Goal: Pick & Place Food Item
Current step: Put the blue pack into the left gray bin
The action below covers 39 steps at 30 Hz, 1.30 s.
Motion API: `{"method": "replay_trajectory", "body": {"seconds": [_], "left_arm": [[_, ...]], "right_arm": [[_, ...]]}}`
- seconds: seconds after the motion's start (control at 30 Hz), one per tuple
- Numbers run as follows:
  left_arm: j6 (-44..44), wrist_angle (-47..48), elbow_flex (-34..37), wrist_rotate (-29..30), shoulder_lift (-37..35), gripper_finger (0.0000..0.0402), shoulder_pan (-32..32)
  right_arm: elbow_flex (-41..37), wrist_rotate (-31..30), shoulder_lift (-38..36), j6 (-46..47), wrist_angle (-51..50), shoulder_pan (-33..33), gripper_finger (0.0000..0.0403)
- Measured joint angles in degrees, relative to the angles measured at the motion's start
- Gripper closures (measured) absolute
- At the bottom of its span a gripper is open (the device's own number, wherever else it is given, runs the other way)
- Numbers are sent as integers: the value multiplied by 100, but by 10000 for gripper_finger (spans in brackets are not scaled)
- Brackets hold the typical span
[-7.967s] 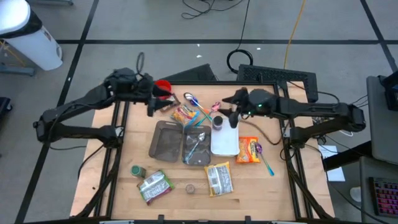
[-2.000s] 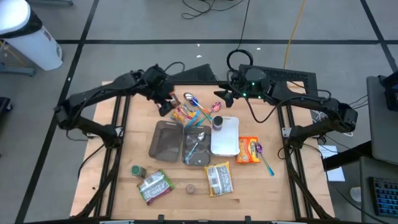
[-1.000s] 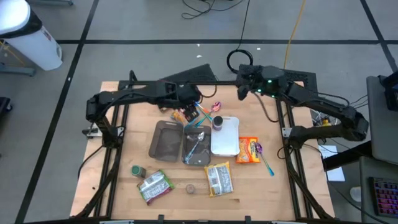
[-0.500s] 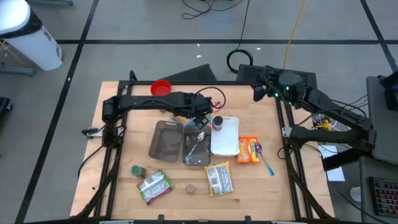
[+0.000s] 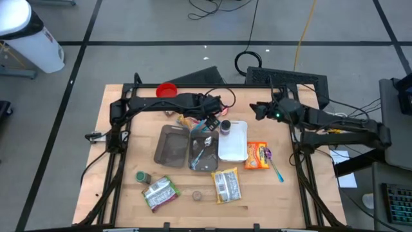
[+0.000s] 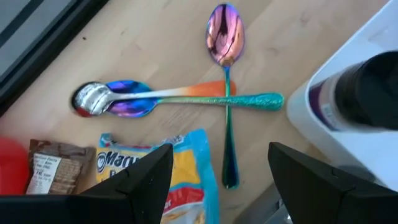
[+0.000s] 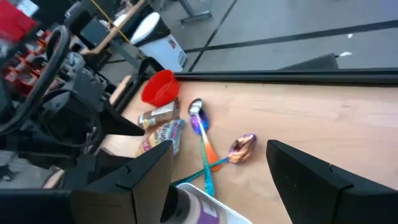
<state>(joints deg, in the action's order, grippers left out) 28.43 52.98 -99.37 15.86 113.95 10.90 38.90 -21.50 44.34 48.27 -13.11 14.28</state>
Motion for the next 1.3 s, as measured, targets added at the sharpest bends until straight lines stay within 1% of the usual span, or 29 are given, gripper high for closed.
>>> {"method": "replay_trajectory", "body": {"seconds": [0.13,0.3,0.47,0.7,1.13,1.3], "left_arm": [[15,-51,0,40,0,128,-50],[149,-101,-2,205,137,128,-65],[440,2,-2,-63,396,128,-14],[660,88,-4,-14,505,128,10],[487,207,2,-83,837,128,105],[483,268,0,52,833,128,130]], "right_arm": [[-23,-224,-4,-202,215,-194,152],[-23,-271,-91,-595,506,-197,152],[-23,-245,-253,-833,493,-111,152],[-23,-232,-554,-1159,420,-111,152],[-18,-236,-771,-1153,292,-111,152],[-18,-233,-769,-1150,276,-111,152]]}}
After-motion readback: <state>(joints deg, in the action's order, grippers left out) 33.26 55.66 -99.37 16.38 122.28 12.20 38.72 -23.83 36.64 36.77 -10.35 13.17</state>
